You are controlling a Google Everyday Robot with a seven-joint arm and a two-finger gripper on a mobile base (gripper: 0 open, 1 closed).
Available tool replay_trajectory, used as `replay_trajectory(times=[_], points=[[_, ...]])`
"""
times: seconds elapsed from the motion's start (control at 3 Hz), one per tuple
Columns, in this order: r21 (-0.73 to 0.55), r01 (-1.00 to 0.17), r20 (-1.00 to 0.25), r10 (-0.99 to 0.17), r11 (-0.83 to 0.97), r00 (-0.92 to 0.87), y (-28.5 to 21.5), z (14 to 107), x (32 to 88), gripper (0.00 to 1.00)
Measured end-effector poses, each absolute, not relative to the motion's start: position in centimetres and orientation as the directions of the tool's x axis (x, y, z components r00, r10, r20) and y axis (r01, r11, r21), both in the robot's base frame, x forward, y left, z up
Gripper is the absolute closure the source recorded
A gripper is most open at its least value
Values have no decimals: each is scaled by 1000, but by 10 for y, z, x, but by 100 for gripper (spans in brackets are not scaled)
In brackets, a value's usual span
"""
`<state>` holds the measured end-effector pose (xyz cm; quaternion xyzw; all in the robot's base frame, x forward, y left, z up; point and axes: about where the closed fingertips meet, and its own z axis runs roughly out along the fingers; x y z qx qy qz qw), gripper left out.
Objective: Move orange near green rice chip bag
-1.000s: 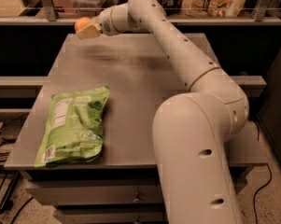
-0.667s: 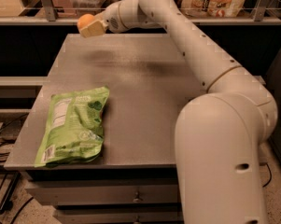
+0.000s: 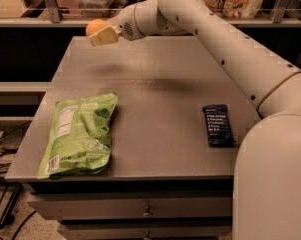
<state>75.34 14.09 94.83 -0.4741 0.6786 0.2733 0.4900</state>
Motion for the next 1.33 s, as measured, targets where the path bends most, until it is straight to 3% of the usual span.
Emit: replay_trajectory(times=[0.67, 1.33], points=[[-60, -928, -912, -397, 369, -99, 144, 934, 742, 100], [-2, -974, -864, -491, 225, -111, 136, 900, 677, 100]])
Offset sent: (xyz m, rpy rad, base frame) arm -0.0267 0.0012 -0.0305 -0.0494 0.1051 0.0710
